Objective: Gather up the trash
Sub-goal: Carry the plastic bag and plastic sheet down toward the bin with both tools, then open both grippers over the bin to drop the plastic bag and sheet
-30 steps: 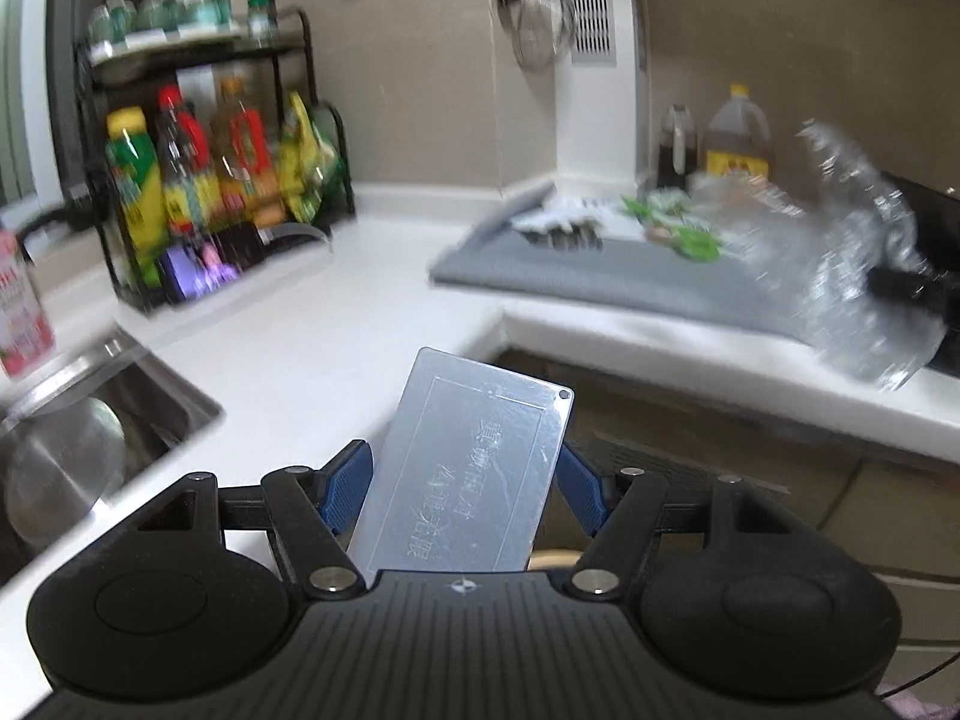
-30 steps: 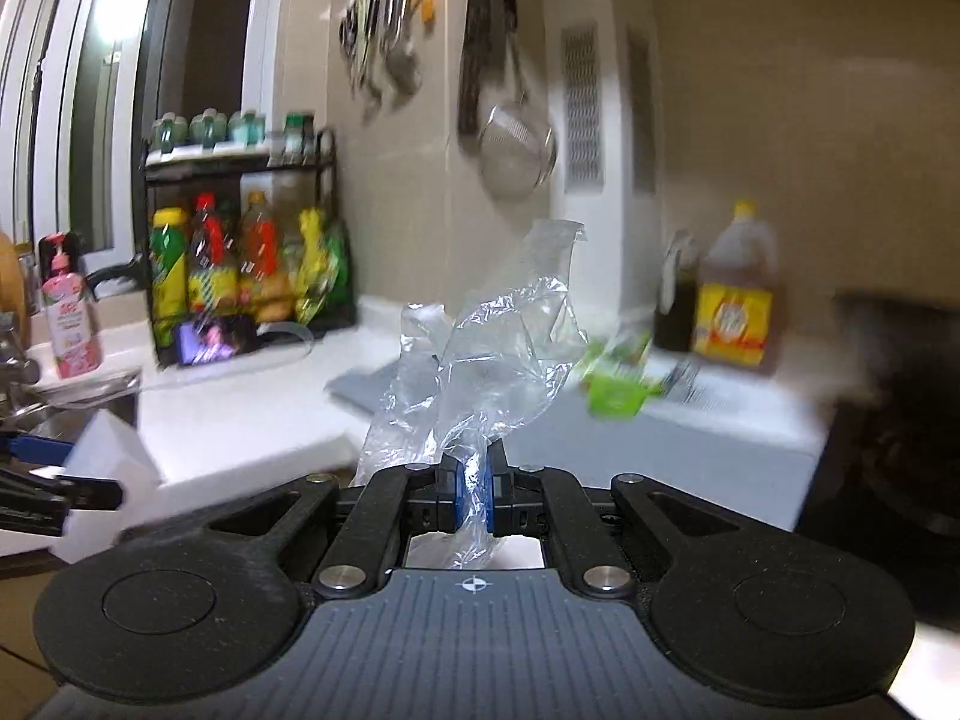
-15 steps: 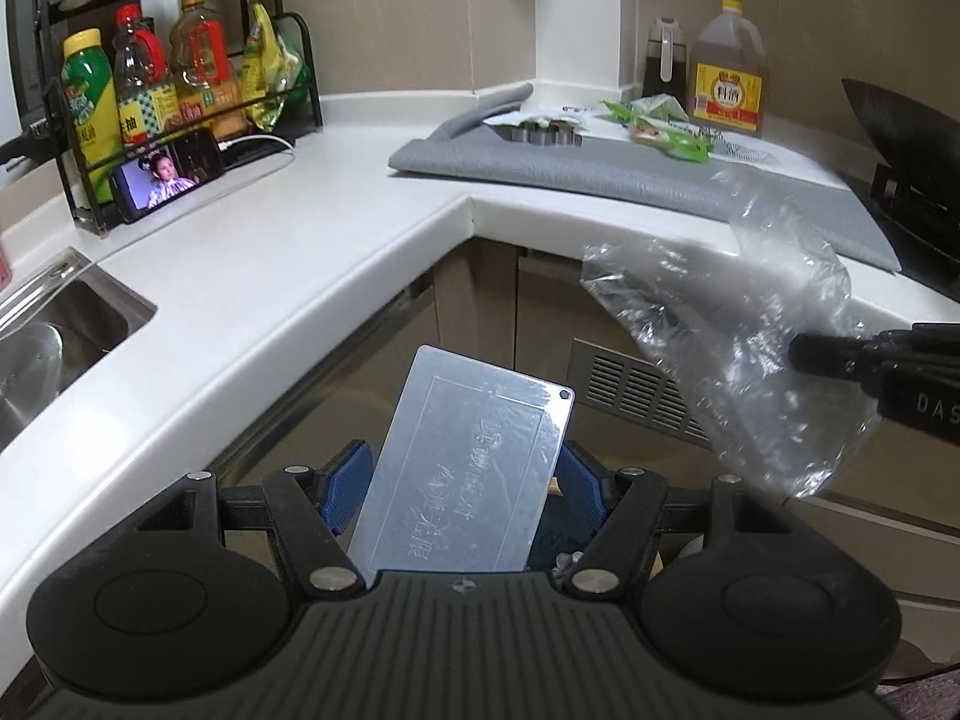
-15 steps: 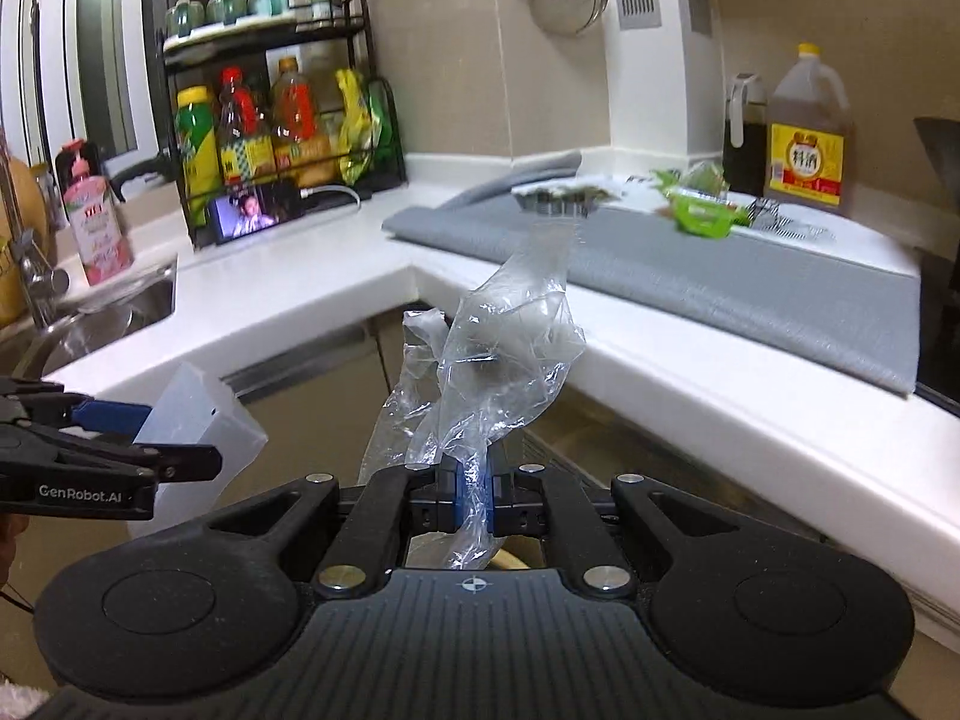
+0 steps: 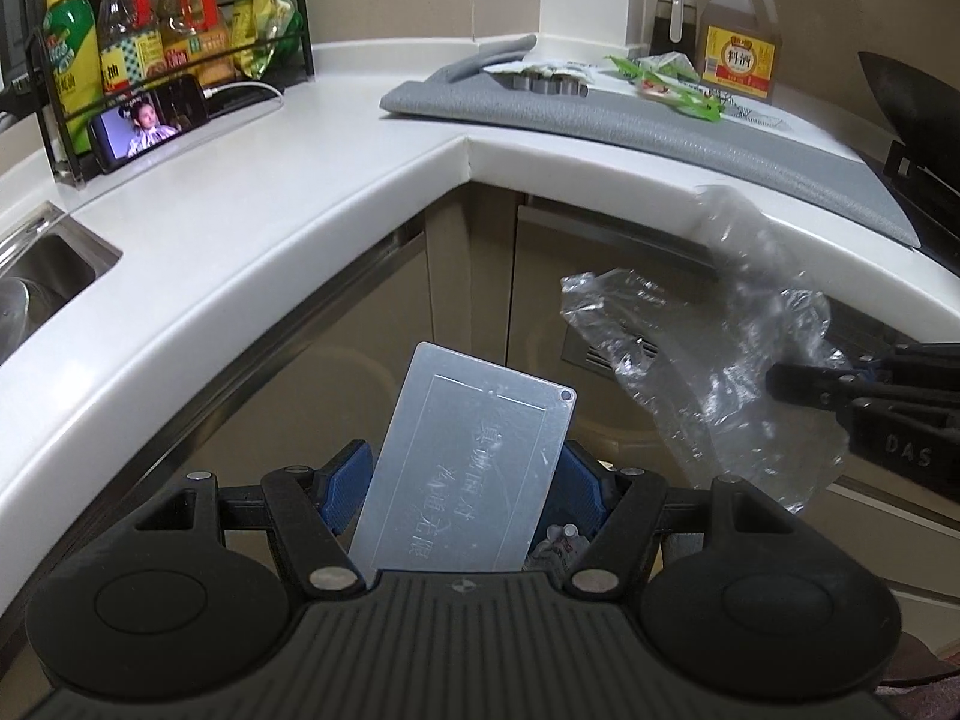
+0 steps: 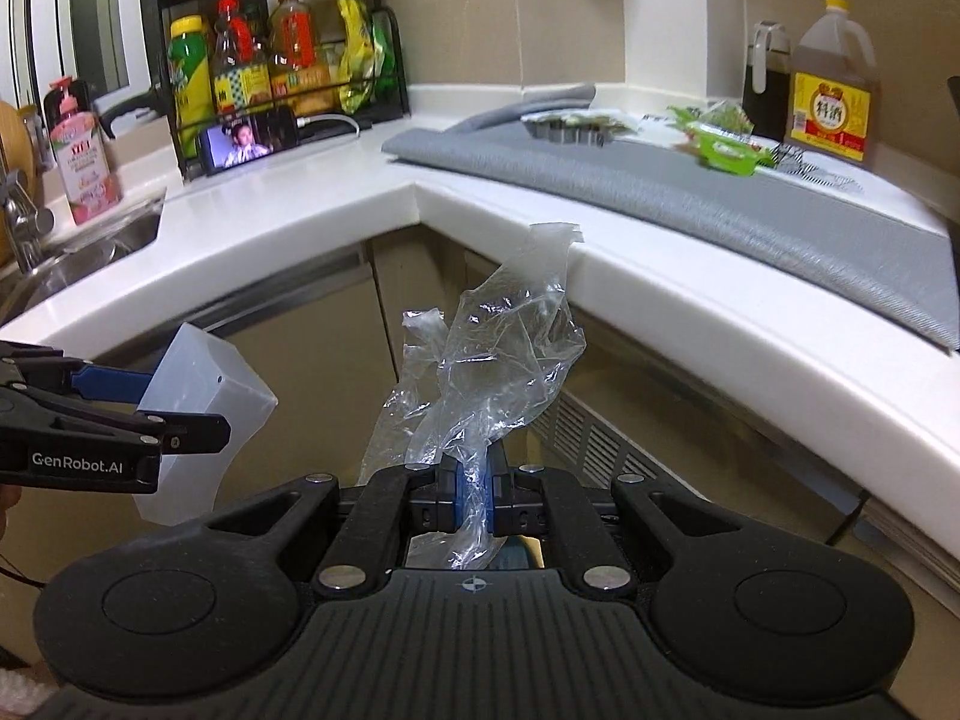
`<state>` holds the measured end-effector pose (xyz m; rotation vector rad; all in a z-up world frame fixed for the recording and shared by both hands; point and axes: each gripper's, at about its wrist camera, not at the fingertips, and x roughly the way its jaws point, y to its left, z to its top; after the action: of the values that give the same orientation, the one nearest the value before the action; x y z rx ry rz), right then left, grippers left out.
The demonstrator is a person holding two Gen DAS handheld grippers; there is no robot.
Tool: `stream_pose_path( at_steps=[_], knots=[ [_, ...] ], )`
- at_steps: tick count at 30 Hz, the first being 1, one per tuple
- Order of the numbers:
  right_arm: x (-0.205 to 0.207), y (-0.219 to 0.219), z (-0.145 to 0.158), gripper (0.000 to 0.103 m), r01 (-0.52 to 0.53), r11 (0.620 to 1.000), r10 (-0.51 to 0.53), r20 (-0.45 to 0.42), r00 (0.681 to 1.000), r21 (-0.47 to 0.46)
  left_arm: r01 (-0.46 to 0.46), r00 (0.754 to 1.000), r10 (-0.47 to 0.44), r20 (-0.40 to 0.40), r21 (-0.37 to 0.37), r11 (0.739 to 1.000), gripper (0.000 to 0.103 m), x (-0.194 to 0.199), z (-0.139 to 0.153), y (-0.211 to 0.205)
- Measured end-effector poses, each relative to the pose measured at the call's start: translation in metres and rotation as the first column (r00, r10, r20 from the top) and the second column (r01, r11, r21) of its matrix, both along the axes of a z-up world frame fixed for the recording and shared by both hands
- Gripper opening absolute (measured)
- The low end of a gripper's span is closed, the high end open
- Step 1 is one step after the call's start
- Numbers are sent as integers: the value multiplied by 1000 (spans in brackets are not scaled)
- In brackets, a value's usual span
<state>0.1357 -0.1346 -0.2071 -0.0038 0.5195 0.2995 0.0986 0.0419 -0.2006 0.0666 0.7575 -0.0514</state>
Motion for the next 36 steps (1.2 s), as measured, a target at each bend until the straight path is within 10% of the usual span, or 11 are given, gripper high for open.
stream_pose_path(
  at_steps=[36],
  knots=[
    [90,45,-89,7,-76,988,37,-271,962,-137,-53,955,68,-287,60,997,72,92,-102,-8]
  ],
)
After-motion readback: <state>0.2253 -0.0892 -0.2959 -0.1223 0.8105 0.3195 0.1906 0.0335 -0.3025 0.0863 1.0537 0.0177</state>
